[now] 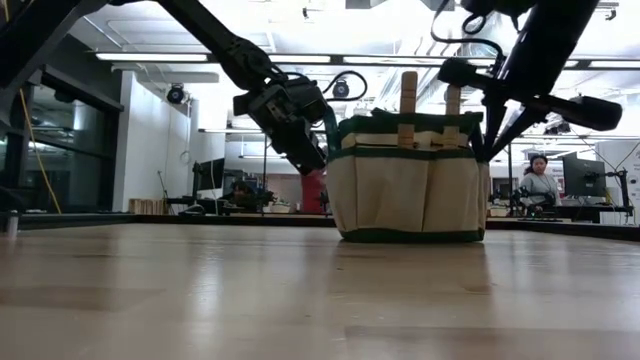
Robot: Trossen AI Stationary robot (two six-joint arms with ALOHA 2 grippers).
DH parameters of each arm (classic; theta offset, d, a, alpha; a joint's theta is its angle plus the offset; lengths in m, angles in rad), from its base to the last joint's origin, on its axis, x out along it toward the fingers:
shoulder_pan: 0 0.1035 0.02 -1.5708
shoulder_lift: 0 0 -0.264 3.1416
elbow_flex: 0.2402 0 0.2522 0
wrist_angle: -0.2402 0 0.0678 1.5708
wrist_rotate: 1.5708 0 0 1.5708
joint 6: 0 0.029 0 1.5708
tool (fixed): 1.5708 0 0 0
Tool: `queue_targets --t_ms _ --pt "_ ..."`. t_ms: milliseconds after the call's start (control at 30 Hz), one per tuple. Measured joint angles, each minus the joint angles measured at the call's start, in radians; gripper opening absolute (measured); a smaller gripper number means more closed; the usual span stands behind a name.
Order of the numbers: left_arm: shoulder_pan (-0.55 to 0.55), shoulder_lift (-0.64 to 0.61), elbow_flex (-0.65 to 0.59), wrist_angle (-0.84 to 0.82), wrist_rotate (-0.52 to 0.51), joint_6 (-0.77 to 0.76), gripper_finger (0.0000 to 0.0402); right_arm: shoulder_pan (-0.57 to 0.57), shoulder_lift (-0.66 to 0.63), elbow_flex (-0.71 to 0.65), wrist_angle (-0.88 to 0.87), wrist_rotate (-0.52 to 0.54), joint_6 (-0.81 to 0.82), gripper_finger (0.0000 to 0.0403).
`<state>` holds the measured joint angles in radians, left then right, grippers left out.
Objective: Pick & Place Garden tools in Gardening bag
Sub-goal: Adjust the gardening bag
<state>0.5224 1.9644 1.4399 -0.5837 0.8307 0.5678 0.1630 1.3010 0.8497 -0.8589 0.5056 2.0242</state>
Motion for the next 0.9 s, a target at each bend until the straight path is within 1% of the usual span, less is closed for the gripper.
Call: queue_targets --t_ms 267,467,600,900 --pt "0.000 0.000 0.000 -0.050 0.020 0.001 0.0000 -0.077 0.000 0.000 0.005 -0.018 -0.095 0.0002" --pt "-0.009 0.000 0.000 -0.082 0.049 0.002 0.0000 -0.148 0.000 0.000 0.038 -0.047 -0.198 0.0002" --pt "-0.038 0.000 0.000 -0.092 0.067 0.003 0.0000 -0.197 0.000 0.000 0.064 -0.065 -0.266 0.0002" --pt "-0.129 -0.001 0.000 -0.092 0.057 0.003 0.0000 -0.304 0.000 0.000 0.132 -0.102 -0.412 0.0002"
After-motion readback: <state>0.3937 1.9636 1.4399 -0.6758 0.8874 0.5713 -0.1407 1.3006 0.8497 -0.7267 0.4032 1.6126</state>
